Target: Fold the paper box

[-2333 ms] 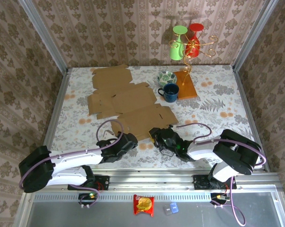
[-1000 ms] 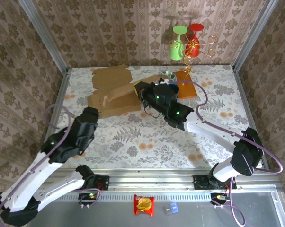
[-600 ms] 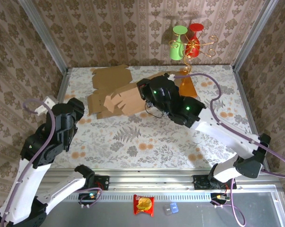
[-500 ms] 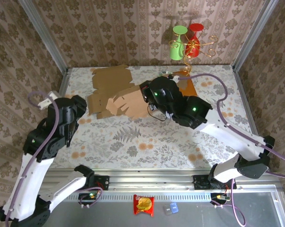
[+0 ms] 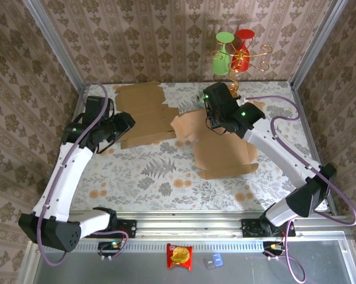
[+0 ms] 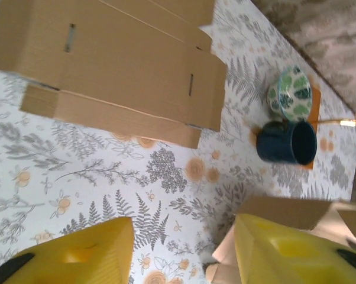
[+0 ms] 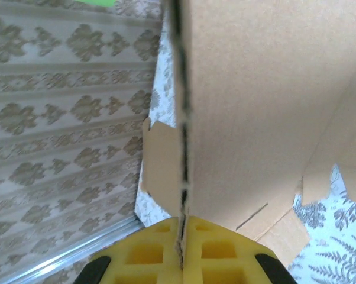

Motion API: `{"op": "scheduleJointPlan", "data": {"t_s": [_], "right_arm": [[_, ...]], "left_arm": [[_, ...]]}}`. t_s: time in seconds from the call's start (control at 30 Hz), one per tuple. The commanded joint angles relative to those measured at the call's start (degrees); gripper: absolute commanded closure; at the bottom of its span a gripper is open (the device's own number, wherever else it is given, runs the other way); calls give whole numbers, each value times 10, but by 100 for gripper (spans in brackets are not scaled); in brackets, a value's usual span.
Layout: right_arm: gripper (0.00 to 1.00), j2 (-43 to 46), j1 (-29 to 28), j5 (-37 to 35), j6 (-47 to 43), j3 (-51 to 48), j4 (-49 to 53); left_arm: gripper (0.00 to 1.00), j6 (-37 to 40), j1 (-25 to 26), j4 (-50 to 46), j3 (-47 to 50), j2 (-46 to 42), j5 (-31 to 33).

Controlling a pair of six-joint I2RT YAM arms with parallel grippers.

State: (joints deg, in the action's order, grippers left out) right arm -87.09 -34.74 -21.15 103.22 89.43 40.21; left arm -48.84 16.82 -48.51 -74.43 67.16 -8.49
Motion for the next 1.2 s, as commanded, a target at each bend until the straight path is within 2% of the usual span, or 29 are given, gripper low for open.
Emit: {"op": "scheduleJointPlan", "data": {"t_s": [0.0,0.17,0.37,0.63,0.77,0.9,1.17], "right_arm": [[100,22,20,58,-7,-69,-114],[100,53,29,91,8,-174,-188],[100,69,38,128,5,-257,-282],[100,52,82,253,-58,-303,-335],[100,36,100,300,-92,-320,-369],[100,22,106,320,-132,-325,-388],[100,6,107,321,-142,-382,-477]], "left_arm": [[56,47,0,60,35,4,-61],[61,73,7,114,80,19,-74],[62,153,44,183,114,44,-82],[65,268,52,359,240,41,-133],[64,328,53,420,294,38,-133],[62,370,54,447,316,60,-135],[60,386,57,503,323,105,-163]]}}
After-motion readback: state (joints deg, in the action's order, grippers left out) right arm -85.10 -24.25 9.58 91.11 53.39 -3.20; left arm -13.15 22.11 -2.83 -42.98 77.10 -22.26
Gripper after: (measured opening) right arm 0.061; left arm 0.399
